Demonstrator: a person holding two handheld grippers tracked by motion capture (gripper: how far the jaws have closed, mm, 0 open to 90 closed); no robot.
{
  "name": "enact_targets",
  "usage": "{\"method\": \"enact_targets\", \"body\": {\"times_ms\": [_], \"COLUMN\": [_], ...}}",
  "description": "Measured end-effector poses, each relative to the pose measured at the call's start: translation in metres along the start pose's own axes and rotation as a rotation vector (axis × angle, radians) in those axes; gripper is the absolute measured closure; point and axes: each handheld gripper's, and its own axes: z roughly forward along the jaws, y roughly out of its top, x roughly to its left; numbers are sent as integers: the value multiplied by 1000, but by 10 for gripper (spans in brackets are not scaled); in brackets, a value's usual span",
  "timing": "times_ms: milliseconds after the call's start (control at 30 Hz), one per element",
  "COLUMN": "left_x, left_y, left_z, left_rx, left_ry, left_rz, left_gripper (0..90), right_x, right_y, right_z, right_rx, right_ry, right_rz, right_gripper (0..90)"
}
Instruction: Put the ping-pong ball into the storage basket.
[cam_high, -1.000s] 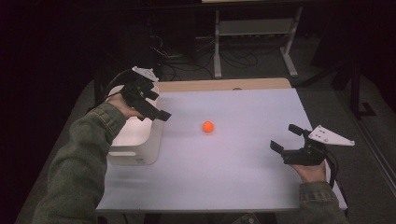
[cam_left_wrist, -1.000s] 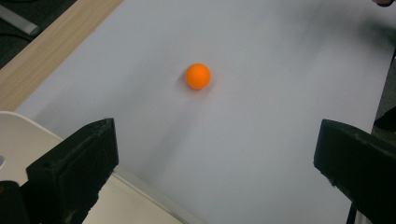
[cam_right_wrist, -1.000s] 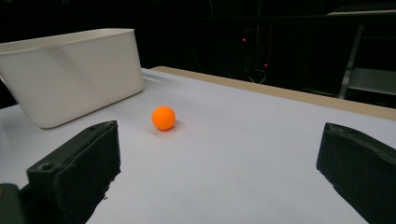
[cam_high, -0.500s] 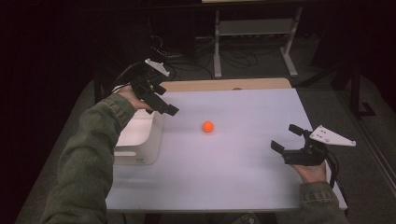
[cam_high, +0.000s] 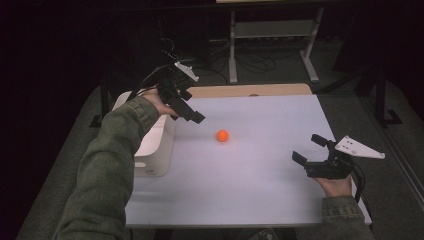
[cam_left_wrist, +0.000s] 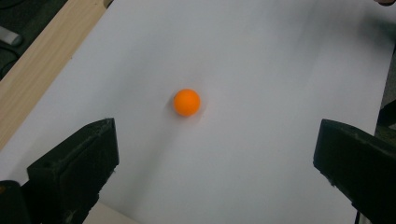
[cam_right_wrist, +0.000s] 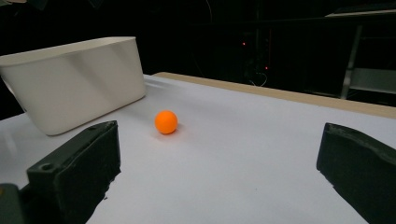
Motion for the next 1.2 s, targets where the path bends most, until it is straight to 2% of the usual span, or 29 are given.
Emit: {"method": "enact_targets", "body": {"times_ms": [233,533,633,933,1200], "left_x": [2,6,6,10,14], "left_y": [10,15,17,21,22], "left_z": [10,25,30,42,55], "left_rx": [23,26,49,62,78], "left_ry": [-1,-8,-1,4,-10], "left_rz": [3,4,13,12,6], "left_gripper": [0,0,0,0,0], "right_x": [0,0,0,-1,0], "right_y": [0,0,-1,-1,-1], "right_z": [-1,0,1,0,1], "right_rx": [1,3,6,8,5], "right_ry": [1,1,3,4,7], "right_rz": [4,4,1,4,4], "right_gripper": [0,0,0,0,0]}}
